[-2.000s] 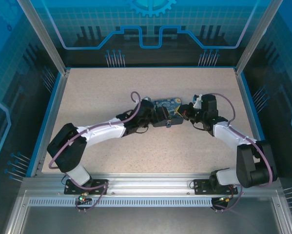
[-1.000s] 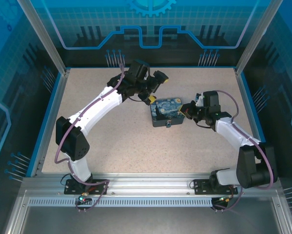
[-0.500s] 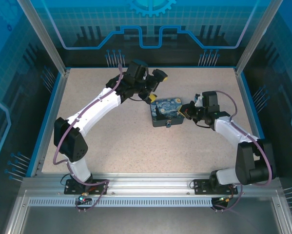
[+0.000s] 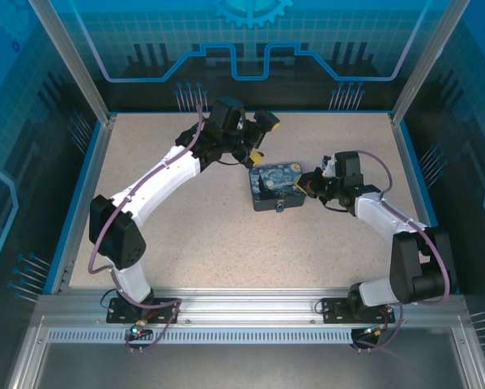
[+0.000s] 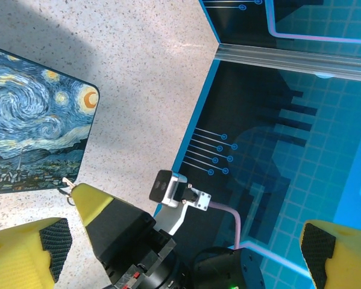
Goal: Unlock a padlock with a key
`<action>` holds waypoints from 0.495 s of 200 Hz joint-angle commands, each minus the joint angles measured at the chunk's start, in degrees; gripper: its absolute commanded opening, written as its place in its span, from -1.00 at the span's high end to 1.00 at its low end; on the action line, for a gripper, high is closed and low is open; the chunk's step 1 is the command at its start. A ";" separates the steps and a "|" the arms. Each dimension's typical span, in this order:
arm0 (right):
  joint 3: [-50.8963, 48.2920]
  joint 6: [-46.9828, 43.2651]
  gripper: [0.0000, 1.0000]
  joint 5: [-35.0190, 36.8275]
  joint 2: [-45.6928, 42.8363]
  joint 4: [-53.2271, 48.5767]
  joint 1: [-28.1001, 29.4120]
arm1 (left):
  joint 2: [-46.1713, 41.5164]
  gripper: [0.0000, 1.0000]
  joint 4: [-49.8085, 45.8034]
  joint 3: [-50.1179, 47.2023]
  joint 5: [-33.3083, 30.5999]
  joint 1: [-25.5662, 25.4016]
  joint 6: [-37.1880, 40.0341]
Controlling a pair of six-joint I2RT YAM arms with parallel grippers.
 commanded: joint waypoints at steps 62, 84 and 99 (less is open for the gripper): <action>-0.78 0.66 1.00 -0.42 -2.09 -0.29 -0.01 | -5.12 -0.98 1.84 -6.56 0.64 -4.78 -5.19; -1.84 1.20 1.00 0.44 -2.61 0.10 0.48 | -4.92 -0.98 -1.71 -3.89 0.15 -6.85 -2.62; -2.79 1.82 1.00 0.79 -3.11 0.47 0.53 | -4.83 -0.98 -2.31 -4.83 0.47 -8.01 -1.37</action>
